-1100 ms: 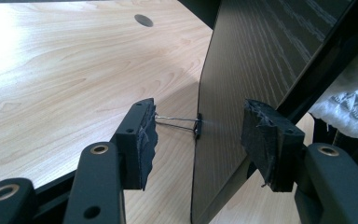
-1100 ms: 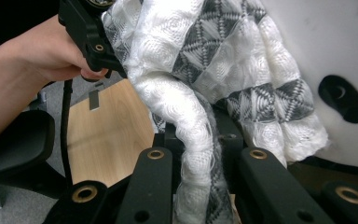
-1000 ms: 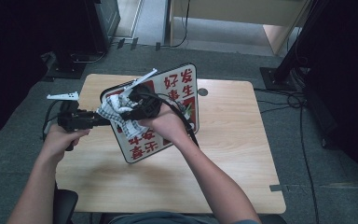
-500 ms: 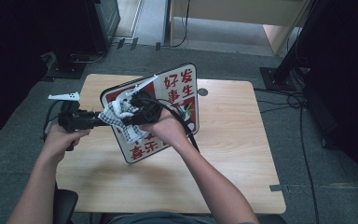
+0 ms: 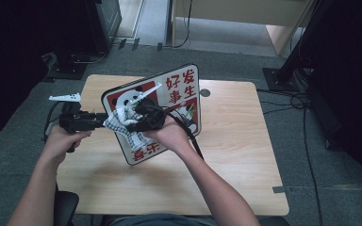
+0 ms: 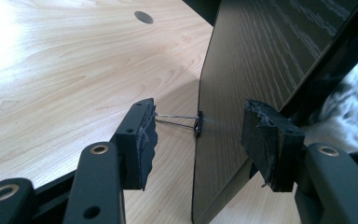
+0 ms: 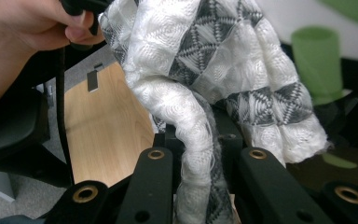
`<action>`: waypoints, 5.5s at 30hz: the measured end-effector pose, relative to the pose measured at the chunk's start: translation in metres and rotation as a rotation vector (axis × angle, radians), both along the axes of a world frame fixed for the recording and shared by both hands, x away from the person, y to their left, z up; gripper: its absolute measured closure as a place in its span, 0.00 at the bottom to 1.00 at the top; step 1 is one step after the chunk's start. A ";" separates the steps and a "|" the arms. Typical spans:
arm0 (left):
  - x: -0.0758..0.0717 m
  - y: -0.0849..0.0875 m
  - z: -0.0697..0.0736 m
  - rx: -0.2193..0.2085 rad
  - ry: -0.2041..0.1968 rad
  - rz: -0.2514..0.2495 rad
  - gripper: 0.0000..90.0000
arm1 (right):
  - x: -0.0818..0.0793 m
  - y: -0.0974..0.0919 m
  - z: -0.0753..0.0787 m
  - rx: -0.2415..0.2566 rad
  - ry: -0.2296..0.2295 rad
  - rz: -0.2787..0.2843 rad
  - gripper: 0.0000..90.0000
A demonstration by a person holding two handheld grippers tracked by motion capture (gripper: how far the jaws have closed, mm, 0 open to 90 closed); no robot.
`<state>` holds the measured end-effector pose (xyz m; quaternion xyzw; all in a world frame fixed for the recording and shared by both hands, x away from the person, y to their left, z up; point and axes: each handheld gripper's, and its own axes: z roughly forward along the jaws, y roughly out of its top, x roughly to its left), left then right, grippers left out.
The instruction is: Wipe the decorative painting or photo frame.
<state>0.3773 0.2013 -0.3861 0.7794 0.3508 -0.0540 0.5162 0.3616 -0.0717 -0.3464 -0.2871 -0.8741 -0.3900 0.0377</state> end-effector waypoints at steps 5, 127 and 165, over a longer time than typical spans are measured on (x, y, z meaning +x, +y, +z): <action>0.000 0.000 0.000 -0.001 0.000 -0.001 0.50 | -0.002 0.000 -0.006 -0.001 0.007 0.001 0.90; -0.022 0.044 0.007 0.005 -0.001 0.097 0.51 | -0.036 0.050 -0.013 -0.017 0.042 0.263 0.90; -0.030 0.057 0.005 -0.019 -0.002 0.115 0.49 | 0.022 0.084 0.081 0.032 -0.063 0.178 0.90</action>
